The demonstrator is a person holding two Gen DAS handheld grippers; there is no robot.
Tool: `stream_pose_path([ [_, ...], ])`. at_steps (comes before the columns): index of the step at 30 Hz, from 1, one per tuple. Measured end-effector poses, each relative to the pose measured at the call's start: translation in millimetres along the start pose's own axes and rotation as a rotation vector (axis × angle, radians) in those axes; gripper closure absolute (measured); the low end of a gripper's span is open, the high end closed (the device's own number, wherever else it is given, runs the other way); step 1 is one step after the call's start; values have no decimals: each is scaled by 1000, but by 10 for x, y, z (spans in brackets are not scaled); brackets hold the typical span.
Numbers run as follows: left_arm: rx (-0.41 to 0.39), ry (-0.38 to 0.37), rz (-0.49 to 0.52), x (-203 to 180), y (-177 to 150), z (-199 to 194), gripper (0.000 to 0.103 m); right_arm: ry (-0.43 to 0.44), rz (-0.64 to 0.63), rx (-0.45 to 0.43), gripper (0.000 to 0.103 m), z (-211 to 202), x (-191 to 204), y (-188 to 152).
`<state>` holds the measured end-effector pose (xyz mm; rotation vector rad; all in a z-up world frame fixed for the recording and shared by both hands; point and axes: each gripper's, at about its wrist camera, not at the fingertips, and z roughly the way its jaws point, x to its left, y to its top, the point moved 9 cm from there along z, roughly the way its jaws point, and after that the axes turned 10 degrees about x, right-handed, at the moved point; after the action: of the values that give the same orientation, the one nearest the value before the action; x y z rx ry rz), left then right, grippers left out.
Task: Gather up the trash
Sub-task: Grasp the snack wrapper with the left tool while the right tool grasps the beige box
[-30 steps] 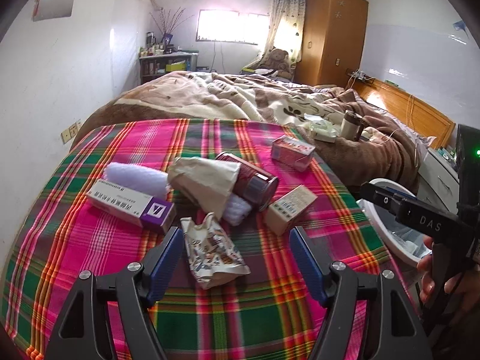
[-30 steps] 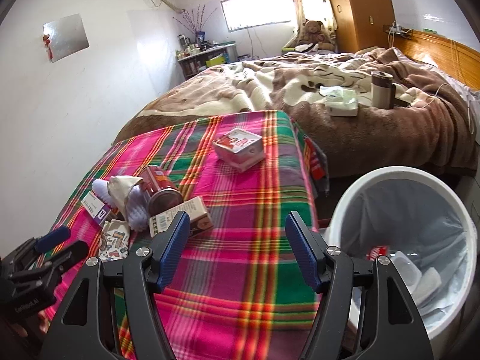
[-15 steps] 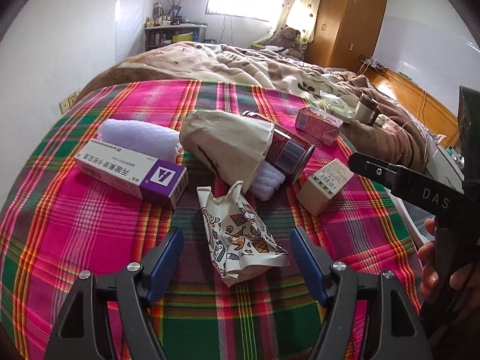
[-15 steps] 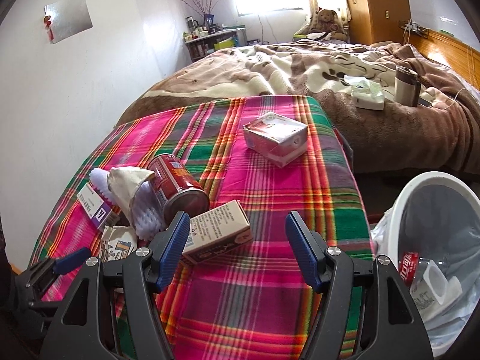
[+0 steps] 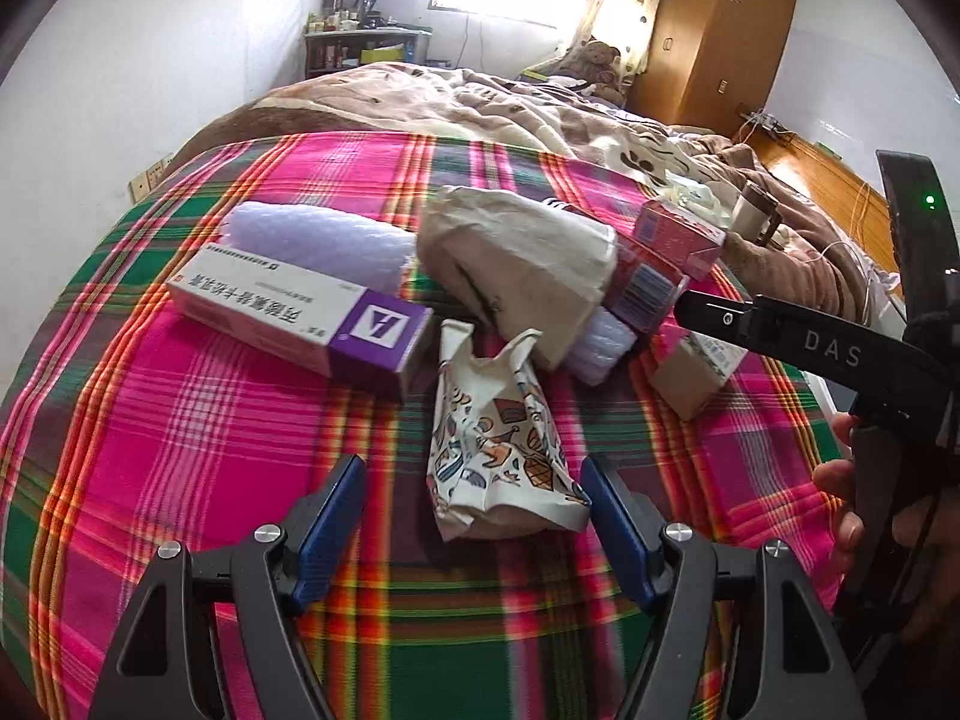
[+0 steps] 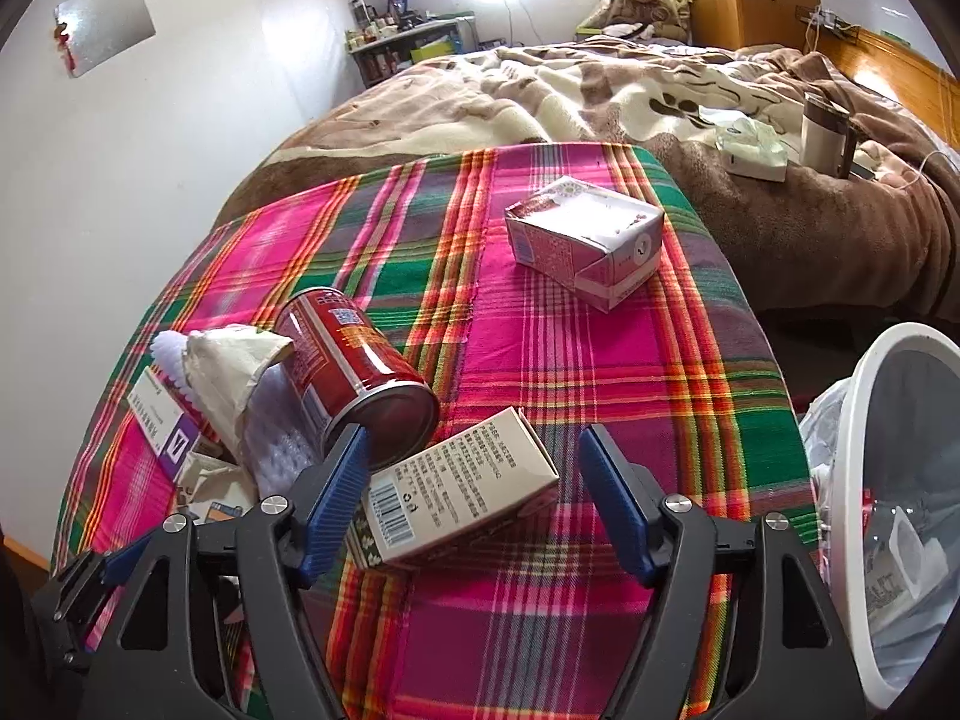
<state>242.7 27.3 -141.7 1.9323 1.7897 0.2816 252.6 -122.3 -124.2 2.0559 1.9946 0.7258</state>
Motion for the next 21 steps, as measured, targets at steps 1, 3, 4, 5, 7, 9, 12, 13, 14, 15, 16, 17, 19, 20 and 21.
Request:
stream_pose_path([
  [1,-1,-1,-5,27,0,-8,30,-5,5,8,30,27,7,4],
  [3,0,7,-5,74,0,-14,30,-17,3,20,30,59,14,-4],
  [4,4,8,-4,88,1,-12,30,-26,-3,33,30,79,18,-27],
  [5,6,9,1,94,9,-10,30,-34,-7,46,30,95,21,-45],
  [7,8,15,10,98,31,-6,30,-59,-22,74,30,119,18,-109],
  [9,7,13,21,89,56,-7,30,-82,-45,77,30,93,12,-169],
  [12,16,8,29,76,82,29,30,-104,-65,80,30,34,-27,-262],
  [13,19,9,32,70,88,43,30,-113,-70,77,30,17,-47,-280],
  [14,22,10,37,62,101,57,30,-128,-75,74,30,4,-71,-297],
  [15,24,13,43,51,109,70,30,-145,-78,69,30,-10,-98,-305],
  [16,24,14,51,38,116,75,30,-154,-81,63,30,-14,-118,-297],
  [17,25,14,56,27,124,80,30,-153,-79,60,30,-17,-134,-294],
  [19,26,11,57,14,148,88,30,-143,-68,55,30,-8,-157,-262],
  [20,26,7,58,5,162,94,30,-143,-62,50,30,-5,-163,-245],
  [21,28,5,57,5,166,101,30,-146,-60,47,30,1,-164,-232],
])
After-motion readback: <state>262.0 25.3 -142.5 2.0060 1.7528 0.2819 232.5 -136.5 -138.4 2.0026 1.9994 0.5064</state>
